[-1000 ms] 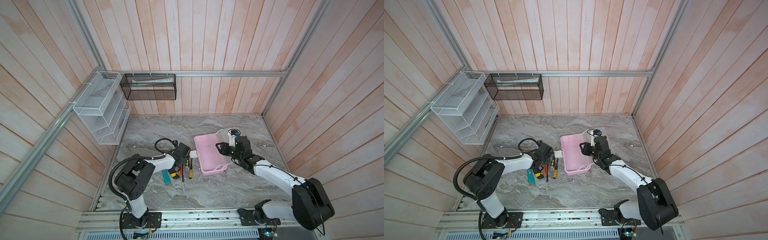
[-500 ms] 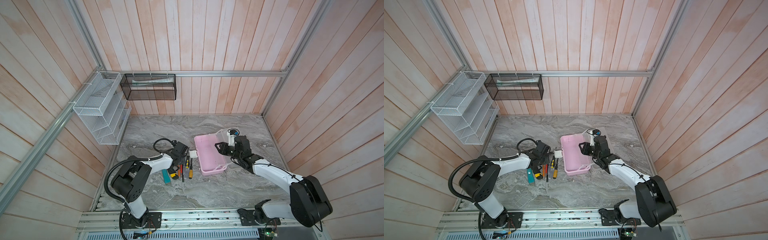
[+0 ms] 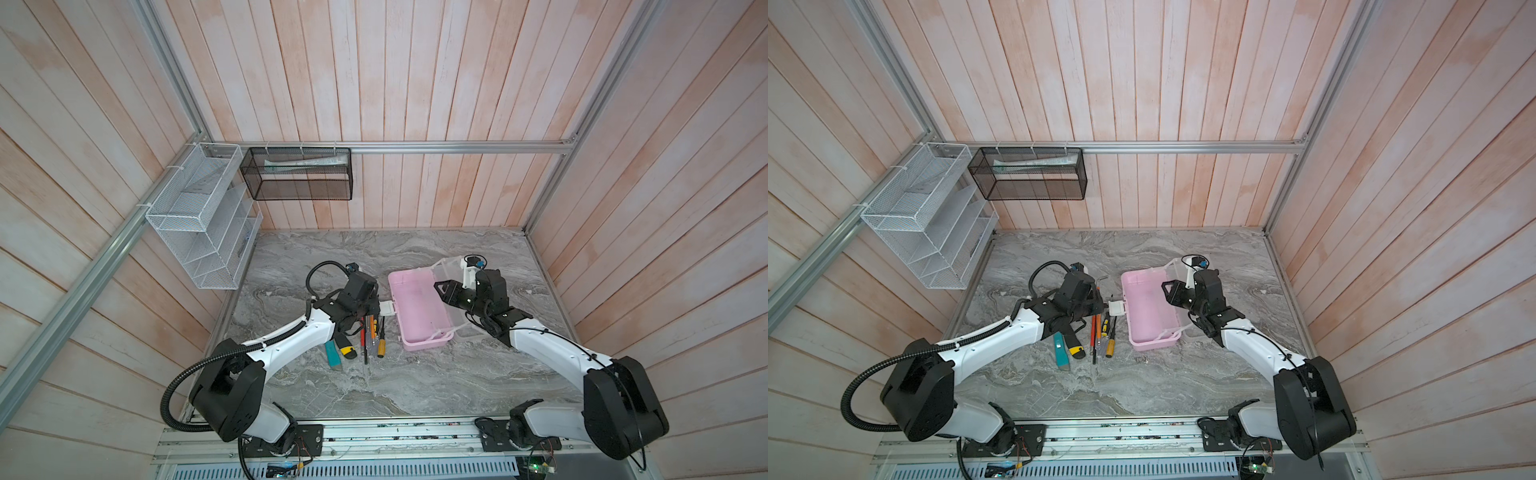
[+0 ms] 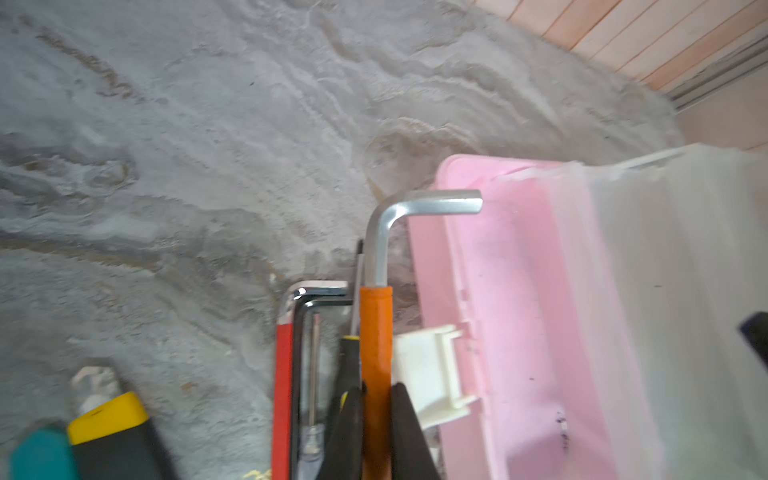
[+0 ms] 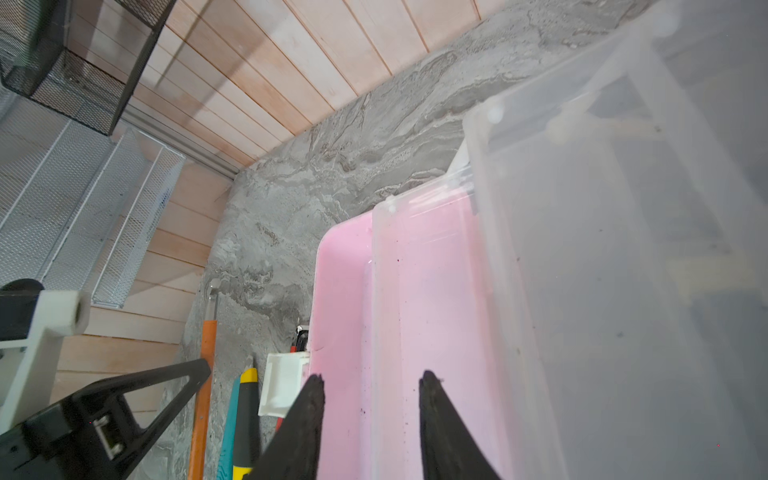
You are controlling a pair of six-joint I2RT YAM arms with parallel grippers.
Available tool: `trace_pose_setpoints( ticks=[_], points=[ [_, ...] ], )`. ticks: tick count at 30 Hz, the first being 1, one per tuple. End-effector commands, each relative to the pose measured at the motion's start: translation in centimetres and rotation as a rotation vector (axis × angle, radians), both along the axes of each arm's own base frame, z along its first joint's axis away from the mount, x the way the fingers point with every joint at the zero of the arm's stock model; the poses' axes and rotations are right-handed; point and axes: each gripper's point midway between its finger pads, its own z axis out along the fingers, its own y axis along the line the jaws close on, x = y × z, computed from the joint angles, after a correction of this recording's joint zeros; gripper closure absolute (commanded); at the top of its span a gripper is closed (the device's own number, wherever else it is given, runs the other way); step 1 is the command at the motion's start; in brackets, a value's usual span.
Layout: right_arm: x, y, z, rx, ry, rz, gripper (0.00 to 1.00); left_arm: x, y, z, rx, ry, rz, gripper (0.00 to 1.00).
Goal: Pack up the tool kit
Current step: 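Lift the orange hex key with the left gripper and carry it over the pink box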
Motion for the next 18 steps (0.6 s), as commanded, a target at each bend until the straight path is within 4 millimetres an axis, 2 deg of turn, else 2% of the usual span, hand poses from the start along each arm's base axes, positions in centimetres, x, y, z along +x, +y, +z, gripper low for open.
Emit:
trace_pose_setpoints(
  ticks=[1, 5, 8, 12, 15, 18],
  points=[
    [0.5, -0.3, 1.8, 0.025, -0.049, -0.010, 0.63, 1.7, -3.8, 3.4, -0.171, -0.068, 0.001, 1.00],
    [0.6, -1.2, 2.5, 0.021, -0.072, -0.034, 0.63, 2.7, -6.4, 3.4, -0.221, -0.074, 0.000, 1.00],
    [0.4, -1.9, 3.3, 0.027, -0.106, -0.060, 0.63, 3.3, -8.2, 2.3, -0.261, -0.047, -0.005, 1.00],
    [0.1, -2.5, 4.2, 0.033, -0.134, -0.077, 0.63, 4.1, -10.5, 0.1, -0.230, 0.011, -0.007, 1.00],
    [-0.1, -2.6, 4.2, 0.032, -0.135, -0.078, 0.63, 4.3, -11.5, -1.0, -0.189, 0.028, -0.018, 1.00],
    [-0.4, -2.7, 4.0, 0.031, -0.135, -0.077, 0.63, 4.5, -11.4, -2.2, -0.156, 0.039, -0.011, 1.00]
  ],
)
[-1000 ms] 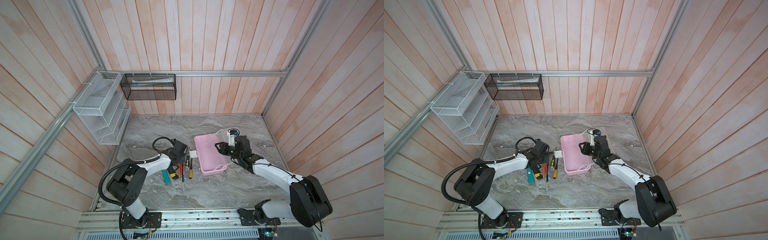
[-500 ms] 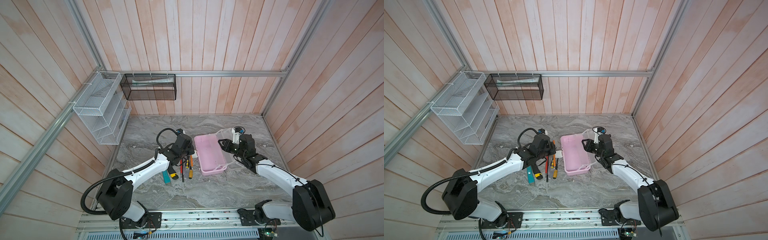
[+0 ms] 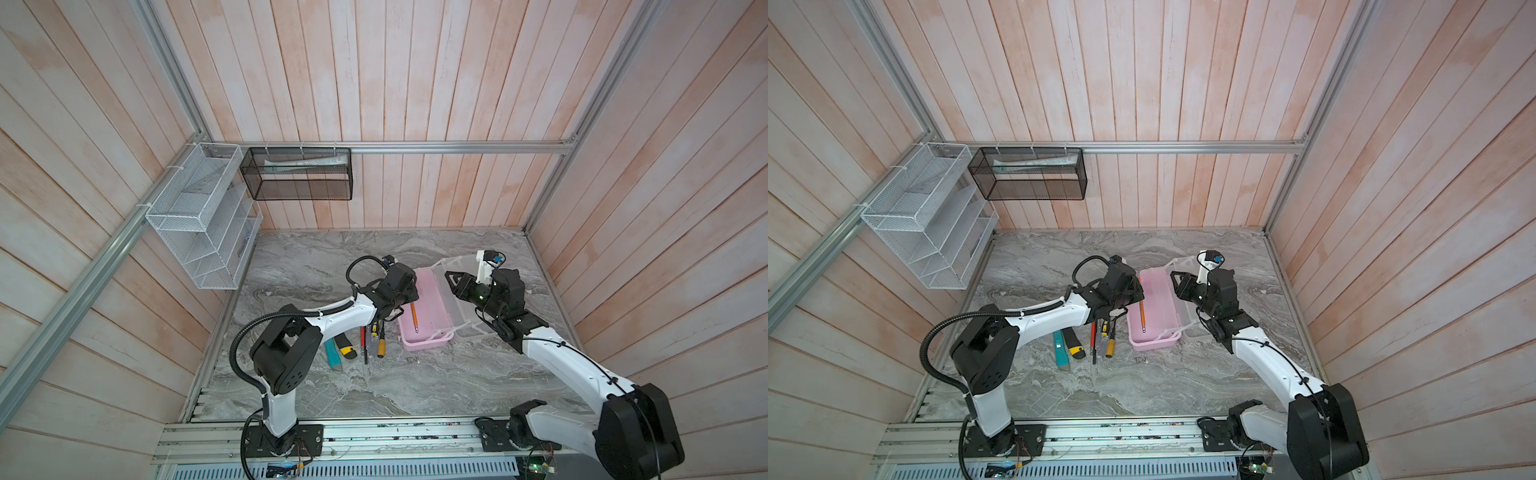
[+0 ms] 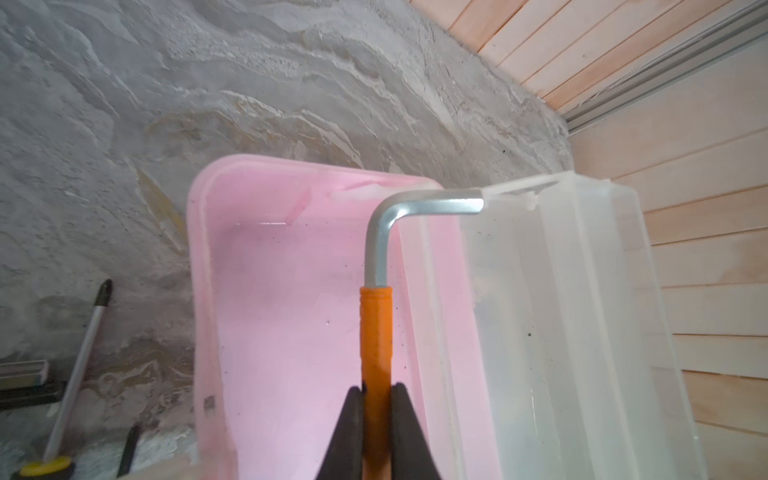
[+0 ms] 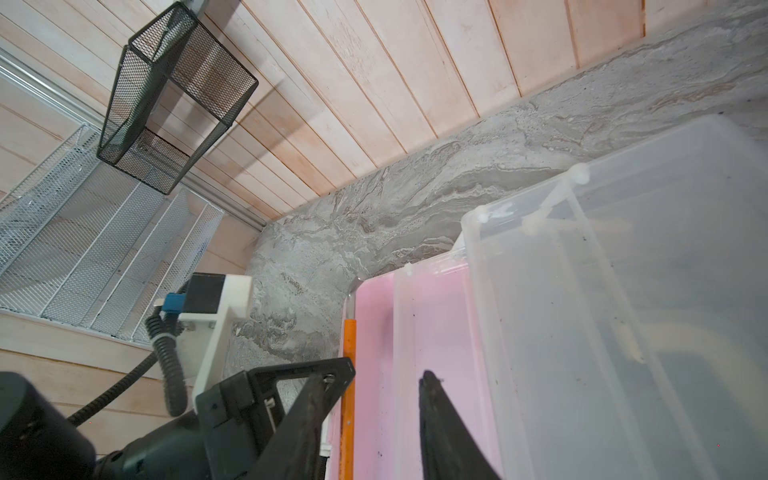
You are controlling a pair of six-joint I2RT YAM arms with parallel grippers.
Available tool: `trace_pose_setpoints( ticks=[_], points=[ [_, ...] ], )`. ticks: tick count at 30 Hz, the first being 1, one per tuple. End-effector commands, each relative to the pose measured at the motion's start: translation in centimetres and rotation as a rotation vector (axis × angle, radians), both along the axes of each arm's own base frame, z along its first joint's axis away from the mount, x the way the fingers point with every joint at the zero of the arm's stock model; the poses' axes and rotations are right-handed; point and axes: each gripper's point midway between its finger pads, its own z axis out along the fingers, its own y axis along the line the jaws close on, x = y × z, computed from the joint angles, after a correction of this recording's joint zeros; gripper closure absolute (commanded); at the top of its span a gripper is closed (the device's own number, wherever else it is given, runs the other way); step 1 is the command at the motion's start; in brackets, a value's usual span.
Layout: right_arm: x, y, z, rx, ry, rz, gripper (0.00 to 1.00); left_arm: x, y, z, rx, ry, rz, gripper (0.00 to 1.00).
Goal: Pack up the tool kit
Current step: 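Lift the orange hex key with the left gripper and carry it over the pink box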
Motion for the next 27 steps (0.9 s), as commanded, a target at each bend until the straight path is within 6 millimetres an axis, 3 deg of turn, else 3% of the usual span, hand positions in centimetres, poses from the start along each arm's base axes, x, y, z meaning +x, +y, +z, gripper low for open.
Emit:
trace_pose_setpoints(
  ticks=[1, 9, 20, 27],
  points=[
    [-0.2, -0.6, -0.6, -0.008, 0.000, -0.019, 0.63, 0.5, -0.1, 0.6, -0.001, -0.015, 0.023, 1.00],
    [-0.5, -0.4, -1.3, 0.004, 0.014, -0.008, 0.63, -0.1, 1.7, -1.1, 0.059, -0.003, 0.063, 1.00],
    [-0.8, -0.4, -1.3, 0.014, 0.010, -0.007, 0.63, -0.1, 1.5, -2.0, 0.119, -0.009, 0.005, 1.00],
    [-0.8, -0.3, -0.9, 0.020, 0.006, 0.001, 0.63, 0.0, 0.8, -2.1, 0.106, -0.005, -0.015, 0.88]
  ],
)
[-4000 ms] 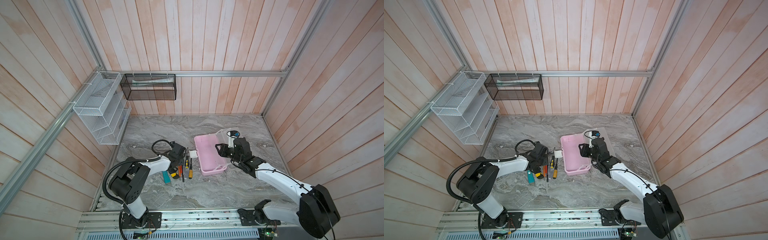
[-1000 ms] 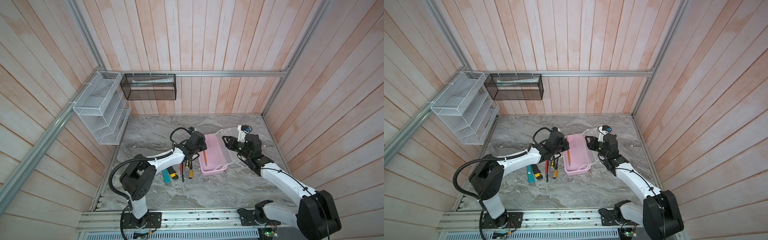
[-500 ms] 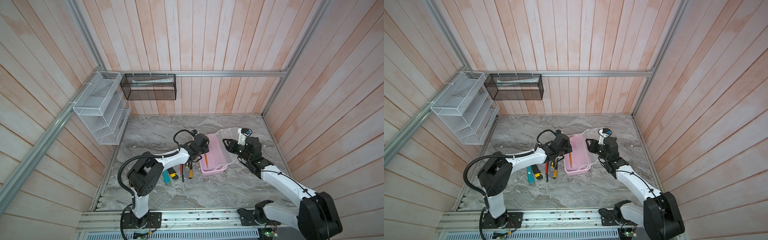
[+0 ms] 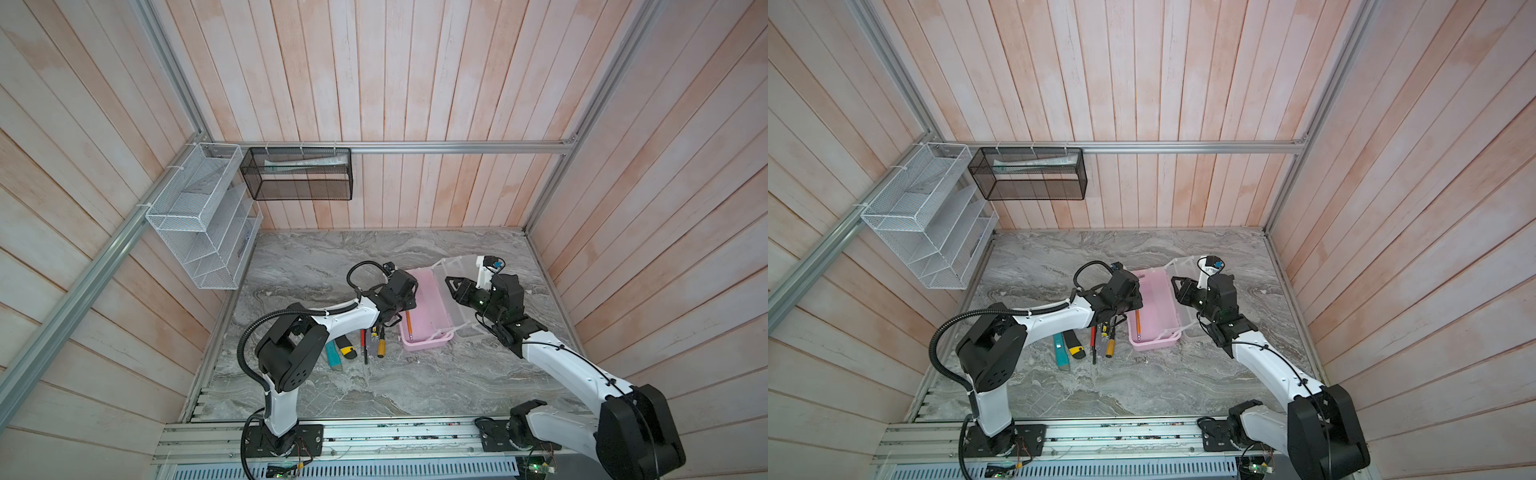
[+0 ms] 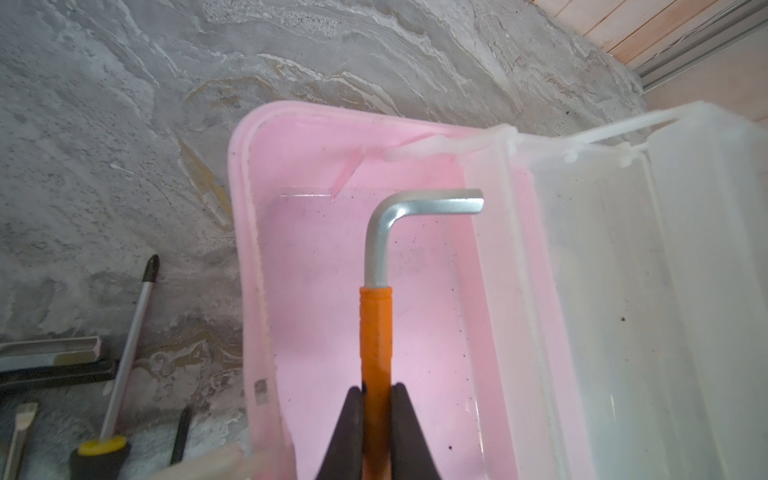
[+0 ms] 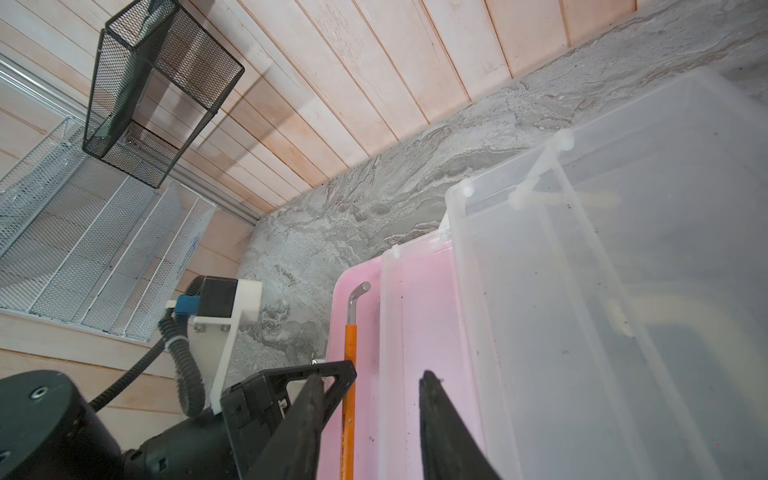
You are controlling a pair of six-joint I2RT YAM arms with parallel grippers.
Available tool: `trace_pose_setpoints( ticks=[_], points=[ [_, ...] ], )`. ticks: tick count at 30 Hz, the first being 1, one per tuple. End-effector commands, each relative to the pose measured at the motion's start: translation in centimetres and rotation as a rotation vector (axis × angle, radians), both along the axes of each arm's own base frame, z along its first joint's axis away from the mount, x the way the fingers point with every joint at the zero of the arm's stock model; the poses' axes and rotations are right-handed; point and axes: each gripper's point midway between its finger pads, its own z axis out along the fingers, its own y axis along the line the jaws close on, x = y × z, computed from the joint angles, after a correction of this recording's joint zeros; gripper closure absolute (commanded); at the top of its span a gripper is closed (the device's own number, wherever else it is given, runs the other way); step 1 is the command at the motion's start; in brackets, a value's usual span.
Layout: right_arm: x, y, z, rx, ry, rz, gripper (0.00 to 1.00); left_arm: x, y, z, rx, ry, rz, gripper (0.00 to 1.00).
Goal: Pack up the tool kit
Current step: 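Lift the orange hex key with the left gripper and carry it over the pink box, then lower the orange hex key into the pink box and open the left gripper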
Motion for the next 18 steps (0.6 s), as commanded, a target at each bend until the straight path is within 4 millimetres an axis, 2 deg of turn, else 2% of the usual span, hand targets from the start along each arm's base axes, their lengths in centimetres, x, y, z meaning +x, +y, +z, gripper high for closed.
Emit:
trace_pose_setpoints(
  ticks=[1, 10, 14, 18],
  points=[
    [-0.2, 0.0, 0.6, 0.016, -0.017, 0.006, 0.63, 0.9, -0.7, 0.8, -0.012, -0.026, -0.009, 0.88],
    [-0.2, 0.2, 0.8, 0.023, -0.016, 0.014, 0.62, 1.0, -0.7, 1.7, -0.024, -0.049, -0.013, 0.86],
    [-0.2, 0.2, 0.8, 0.020, -0.013, 0.017, 0.63, 1.0, -1.0, 1.8, -0.038, -0.047, -0.019, 0.79],
    [-0.3, 0.3, 0.8, 0.021, -0.011, 0.024, 0.62, 0.9, -1.1, 1.7, -0.047, -0.041, -0.023, 0.78]
  ],
)
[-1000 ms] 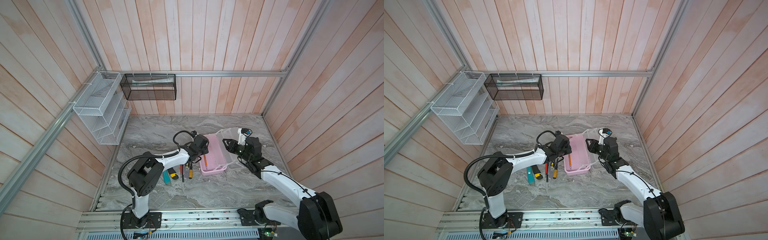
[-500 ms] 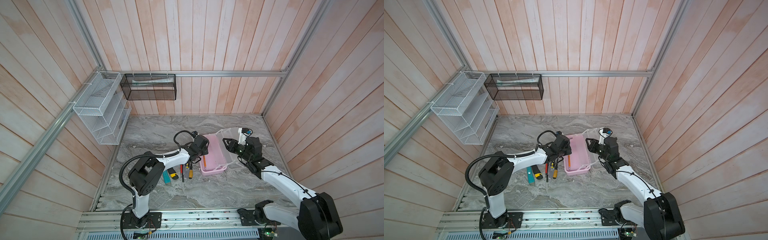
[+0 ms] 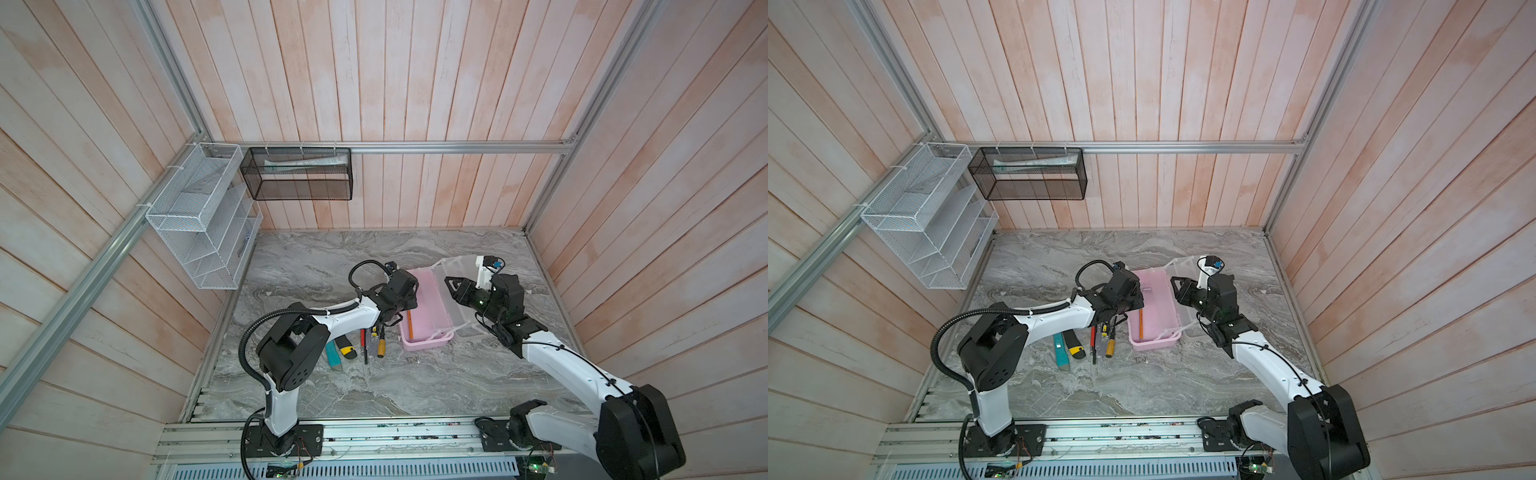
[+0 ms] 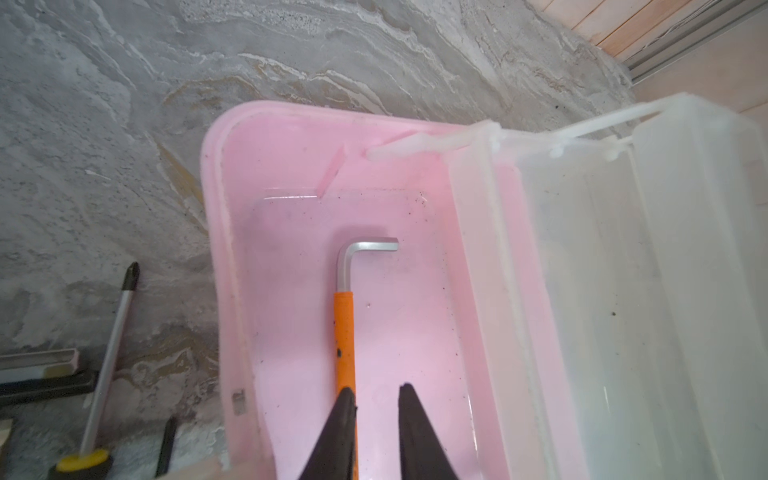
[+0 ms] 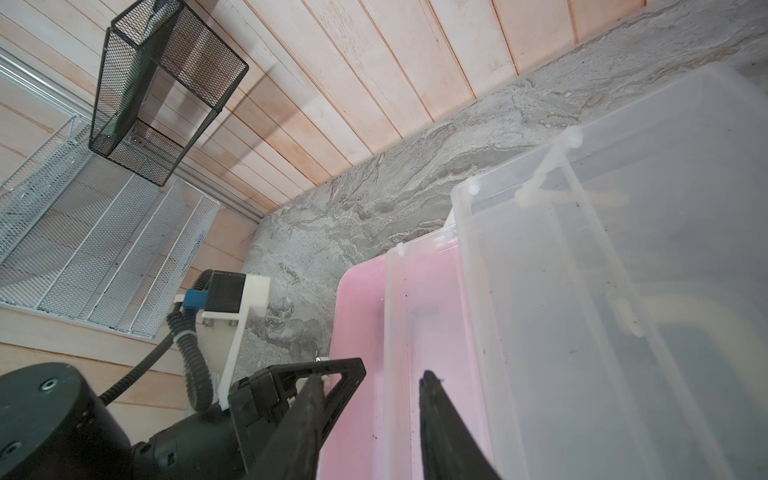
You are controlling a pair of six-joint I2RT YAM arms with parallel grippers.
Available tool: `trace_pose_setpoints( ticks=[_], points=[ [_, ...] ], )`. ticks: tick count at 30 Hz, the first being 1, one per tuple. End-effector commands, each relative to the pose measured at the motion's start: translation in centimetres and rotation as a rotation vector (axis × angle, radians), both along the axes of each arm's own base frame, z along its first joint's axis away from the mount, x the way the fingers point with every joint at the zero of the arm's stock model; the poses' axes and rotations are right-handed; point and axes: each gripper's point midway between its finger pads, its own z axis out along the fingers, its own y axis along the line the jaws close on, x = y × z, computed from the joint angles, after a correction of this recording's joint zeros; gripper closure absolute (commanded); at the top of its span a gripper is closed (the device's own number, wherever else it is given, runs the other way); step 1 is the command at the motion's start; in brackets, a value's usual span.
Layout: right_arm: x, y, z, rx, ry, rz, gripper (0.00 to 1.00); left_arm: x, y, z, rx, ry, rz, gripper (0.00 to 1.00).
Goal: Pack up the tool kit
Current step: 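Lower the orange hex key into the pink box and open the left gripper, then move the left gripper back over the red-handled hex key beside the box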
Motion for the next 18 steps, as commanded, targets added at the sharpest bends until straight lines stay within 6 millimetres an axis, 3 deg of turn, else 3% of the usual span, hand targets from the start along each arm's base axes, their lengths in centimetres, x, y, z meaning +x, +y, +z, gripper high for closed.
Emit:
trace_pose_setpoints(
  ticks=[1, 8, 13, 18],
  points=[
    [-0.2, 0.2, 0.8, 0.016, -0.013, 0.014, 0.62, 0.7, -0.6, 1.5, -0.036, -0.031, -0.001, 0.78],
    [-0.5, 0.1, 1.7, -0.002, -0.032, 0.022, 0.63, 0.3, -0.2, 4.0, -0.031, -0.089, -0.041, 0.74],
    [-1.0, 0.0, 2.9, -0.045, -0.068, 0.019, 0.61, -1.5, 1.3, 6.2, -0.025, -0.149, -0.094, 0.62],
    [-0.9, 0.8, 2.6, -0.116, -0.066, 0.022, 0.58, -3.2, 3.7, 7.8, 0.007, -0.198, -0.108, 0.50]
  ],
)
